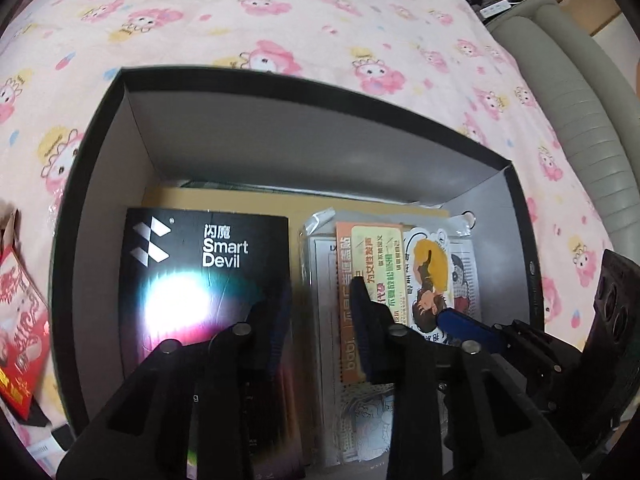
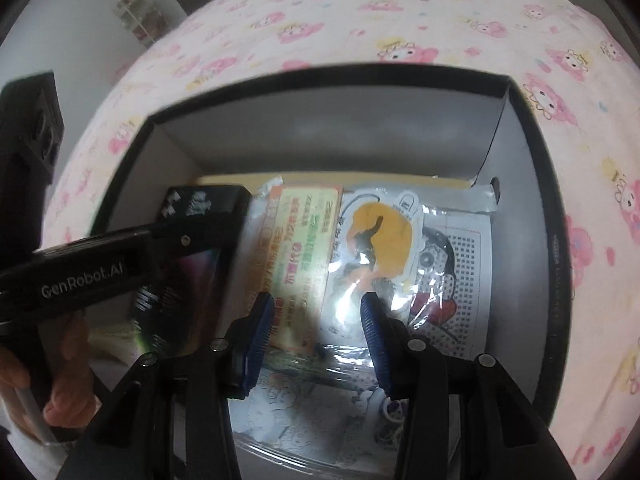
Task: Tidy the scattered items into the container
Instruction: 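Lower the card packets onto the phone case and open the left gripper, then withdraw the left gripper from the box toward the wooden comb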
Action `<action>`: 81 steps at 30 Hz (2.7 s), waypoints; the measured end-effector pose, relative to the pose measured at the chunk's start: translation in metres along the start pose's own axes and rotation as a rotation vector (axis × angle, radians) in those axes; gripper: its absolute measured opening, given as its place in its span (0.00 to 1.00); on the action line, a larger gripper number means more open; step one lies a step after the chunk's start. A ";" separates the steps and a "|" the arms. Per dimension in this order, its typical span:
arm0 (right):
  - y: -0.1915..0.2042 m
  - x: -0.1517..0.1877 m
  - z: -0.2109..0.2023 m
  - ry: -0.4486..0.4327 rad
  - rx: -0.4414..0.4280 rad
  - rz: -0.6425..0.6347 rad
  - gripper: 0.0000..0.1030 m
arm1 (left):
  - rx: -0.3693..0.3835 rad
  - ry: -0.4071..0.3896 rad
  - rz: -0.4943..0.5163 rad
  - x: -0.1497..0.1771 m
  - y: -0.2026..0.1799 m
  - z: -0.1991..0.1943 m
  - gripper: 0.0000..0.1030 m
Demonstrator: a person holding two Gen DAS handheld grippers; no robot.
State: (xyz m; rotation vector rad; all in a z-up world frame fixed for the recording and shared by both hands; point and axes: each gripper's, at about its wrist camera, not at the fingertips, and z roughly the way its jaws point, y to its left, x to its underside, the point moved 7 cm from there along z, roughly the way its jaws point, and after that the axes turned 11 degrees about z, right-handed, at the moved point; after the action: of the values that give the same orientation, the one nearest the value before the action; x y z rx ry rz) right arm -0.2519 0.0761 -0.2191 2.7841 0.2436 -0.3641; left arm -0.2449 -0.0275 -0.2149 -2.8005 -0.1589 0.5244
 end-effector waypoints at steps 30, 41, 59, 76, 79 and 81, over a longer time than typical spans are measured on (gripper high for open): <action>-0.001 0.015 -0.007 0.056 0.004 0.072 0.40 | 0.144 0.082 0.025 0.004 -0.031 0.004 0.22; -0.009 0.013 -0.010 0.100 -0.088 0.124 0.44 | 0.223 0.117 0.080 -0.002 -0.045 0.000 0.29; -0.007 -0.001 -0.037 -0.045 -0.047 0.125 0.44 | 0.075 0.051 -0.004 0.001 -0.011 0.000 0.29; -0.003 -0.056 -0.009 0.021 0.048 0.027 0.42 | 0.121 0.032 -0.056 -0.025 -0.005 0.000 0.24; 0.000 -0.078 -0.002 0.014 0.113 -0.027 0.42 | 0.112 0.046 -0.062 -0.058 -0.015 0.028 0.22; -0.005 -0.087 0.008 0.041 0.157 -0.032 0.42 | 0.114 0.054 -0.058 -0.063 -0.015 0.035 0.22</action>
State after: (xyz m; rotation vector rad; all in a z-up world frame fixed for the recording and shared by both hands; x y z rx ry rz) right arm -0.3379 0.0672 -0.2043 2.9474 0.2806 -0.3485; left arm -0.3176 -0.0145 -0.2207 -2.6869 -0.1924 0.4294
